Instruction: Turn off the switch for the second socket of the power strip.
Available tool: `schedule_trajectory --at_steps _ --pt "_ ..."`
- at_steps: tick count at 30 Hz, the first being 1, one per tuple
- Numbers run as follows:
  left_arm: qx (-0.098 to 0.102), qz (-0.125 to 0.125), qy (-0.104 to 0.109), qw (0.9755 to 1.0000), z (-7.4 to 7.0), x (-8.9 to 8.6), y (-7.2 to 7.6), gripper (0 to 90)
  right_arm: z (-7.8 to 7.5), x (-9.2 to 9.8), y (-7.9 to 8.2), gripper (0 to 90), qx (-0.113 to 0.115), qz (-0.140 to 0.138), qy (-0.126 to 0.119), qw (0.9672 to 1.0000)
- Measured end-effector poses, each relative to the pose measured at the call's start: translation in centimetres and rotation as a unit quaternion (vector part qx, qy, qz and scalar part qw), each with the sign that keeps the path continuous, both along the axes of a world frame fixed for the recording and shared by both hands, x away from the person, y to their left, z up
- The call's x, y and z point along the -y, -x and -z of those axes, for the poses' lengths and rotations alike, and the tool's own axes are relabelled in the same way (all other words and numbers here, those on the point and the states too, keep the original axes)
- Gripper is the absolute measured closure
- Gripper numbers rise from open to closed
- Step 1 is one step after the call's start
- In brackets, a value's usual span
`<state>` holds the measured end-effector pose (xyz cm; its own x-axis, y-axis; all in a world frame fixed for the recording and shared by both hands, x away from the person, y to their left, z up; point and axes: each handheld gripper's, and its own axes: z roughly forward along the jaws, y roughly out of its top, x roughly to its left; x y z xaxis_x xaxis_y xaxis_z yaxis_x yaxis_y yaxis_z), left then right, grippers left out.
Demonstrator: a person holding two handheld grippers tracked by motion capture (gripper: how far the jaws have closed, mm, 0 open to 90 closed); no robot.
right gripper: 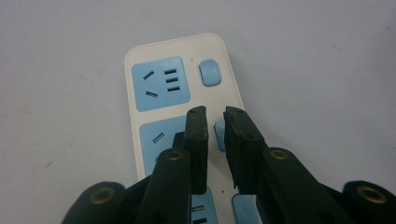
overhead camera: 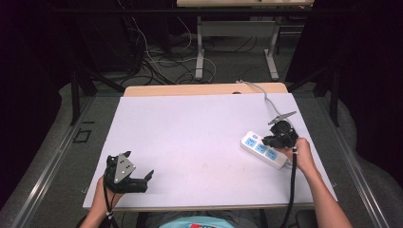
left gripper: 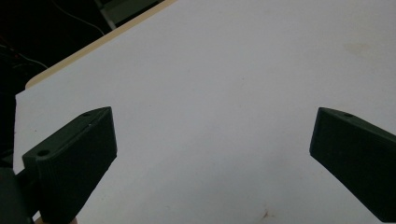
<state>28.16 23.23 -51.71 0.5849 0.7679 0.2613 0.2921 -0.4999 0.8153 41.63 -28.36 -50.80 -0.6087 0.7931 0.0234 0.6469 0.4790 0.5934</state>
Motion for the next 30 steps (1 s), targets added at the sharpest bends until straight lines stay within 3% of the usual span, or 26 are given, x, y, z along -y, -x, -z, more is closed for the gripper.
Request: schedule_trajectory --at_steps 21,30 --pt "-0.001 -0.001 -0.003 1.0 0.0 -0.1 0.0 0.3 -1.0 -0.1 1.1 17.2 0.001 -0.02 -0.032 0.9993" --pt "-0.004 -0.002 -0.002 1.0 0.0 -0.1 0.0 0.3 -1.4 -0.7 2.2 4.7 0.011 -0.032 -0.044 0.9985"
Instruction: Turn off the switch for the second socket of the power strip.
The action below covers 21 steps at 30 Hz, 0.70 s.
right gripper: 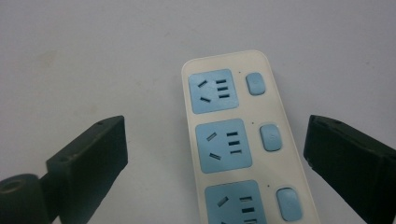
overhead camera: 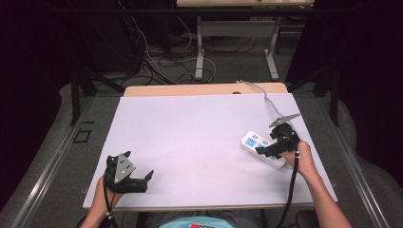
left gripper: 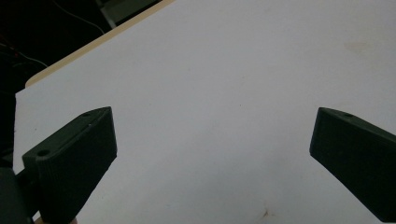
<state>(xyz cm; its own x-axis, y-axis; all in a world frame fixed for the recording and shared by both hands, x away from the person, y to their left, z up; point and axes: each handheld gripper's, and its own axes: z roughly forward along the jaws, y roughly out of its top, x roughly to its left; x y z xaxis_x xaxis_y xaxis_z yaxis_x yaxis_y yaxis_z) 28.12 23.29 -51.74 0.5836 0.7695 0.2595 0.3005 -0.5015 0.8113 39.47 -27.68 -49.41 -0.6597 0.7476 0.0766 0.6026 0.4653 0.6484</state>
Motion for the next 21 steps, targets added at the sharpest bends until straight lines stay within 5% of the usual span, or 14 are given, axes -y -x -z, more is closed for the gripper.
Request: schedule_trajectory --at_steps 21 --pt "0.0 -0.002 0.001 1.0 0.0 -0.1 0.0 0.3 -0.9 -1.0 2.8 0.0 0.016 -0.023 -0.007 0.9996"
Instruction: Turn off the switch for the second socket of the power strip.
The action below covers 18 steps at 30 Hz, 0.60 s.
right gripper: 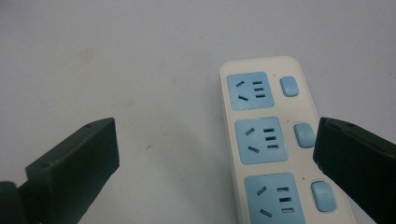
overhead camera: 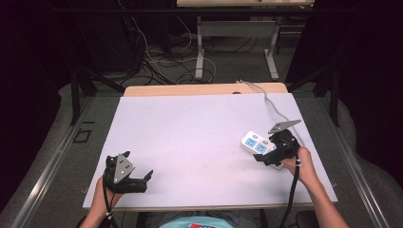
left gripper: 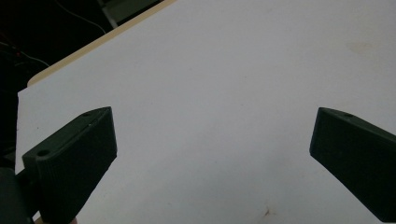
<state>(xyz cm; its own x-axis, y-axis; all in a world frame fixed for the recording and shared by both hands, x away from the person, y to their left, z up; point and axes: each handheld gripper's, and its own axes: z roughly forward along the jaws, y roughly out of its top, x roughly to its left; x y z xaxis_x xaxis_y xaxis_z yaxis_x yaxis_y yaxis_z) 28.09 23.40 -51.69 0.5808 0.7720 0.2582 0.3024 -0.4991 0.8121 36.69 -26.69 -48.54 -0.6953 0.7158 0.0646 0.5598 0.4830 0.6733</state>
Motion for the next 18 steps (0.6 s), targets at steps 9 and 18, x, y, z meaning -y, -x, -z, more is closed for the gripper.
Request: schedule_trajectory --at_steps 9,18 --pt "0.001 0.0 -0.002 1.0 0.0 0.0 0.0 0.3 0.1 -0.1 1.3 0.0 0.002 -0.009 -0.002 1.0" --pt "0.001 0.0 -0.002 1.0 0.0 0.0 0.0 0.3 0.6 0.2 2.3 0.0 0.013 -0.015 -0.005 0.9998"
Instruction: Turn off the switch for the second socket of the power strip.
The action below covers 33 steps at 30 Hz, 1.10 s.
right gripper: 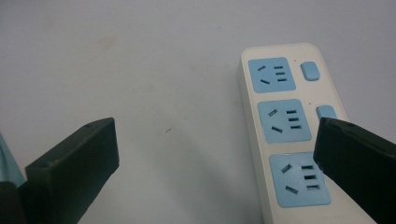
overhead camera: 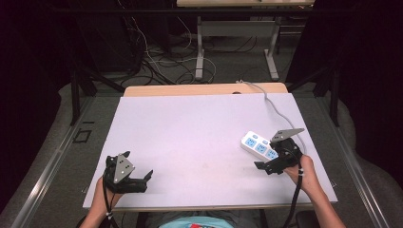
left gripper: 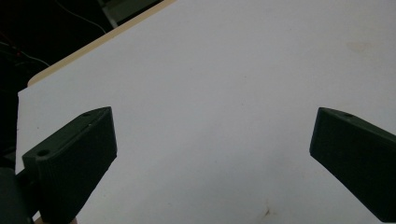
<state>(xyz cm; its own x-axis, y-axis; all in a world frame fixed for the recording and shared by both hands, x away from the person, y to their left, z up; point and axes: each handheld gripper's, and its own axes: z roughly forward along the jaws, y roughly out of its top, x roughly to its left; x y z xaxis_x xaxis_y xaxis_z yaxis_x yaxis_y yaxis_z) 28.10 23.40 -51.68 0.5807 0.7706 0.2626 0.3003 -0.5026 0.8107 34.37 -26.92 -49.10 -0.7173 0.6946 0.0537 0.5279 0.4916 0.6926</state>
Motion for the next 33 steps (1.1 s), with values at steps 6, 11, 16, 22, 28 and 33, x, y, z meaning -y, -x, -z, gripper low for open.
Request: schedule_trajectory --at_steps 6,11,16,22,28,33 --pt "-0.002 0.0 0.001 1.0 0.0 0.0 0.0 0.3 0.3 0.1 0.8 0.0 0.002 -0.002 0.001 1.0" --pt "0.001 -0.002 0.001 1.0 0.1 0.1 0.0 0.3 0.7 0.2 1.3 0.0 0.007 -0.005 0.001 1.0" --pt "0.0 -0.002 0.001 1.0 0.1 0.1 0.0 0.3 1.0 0.1 1.8 0.0 0.007 -0.006 -0.001 1.0" --pt "-0.001 -0.002 -0.003 1.0 0.0 0.0 0.0 0.3 1.2 0.2 2.5 0.0 0.017 -0.009 0.001 0.9998" --pt "-0.001 -0.001 -0.003 1.0 0.1 0.0 0.0 0.3 1.5 0.4 2.9 0.0 0.018 -0.01 -0.001 0.9998" --pt "0.002 -0.002 -0.001 1.0 0.1 0.1 -0.1 0.3 1.7 0.6 3.4 0.0 0.02 -0.01 -0.001 0.9997"
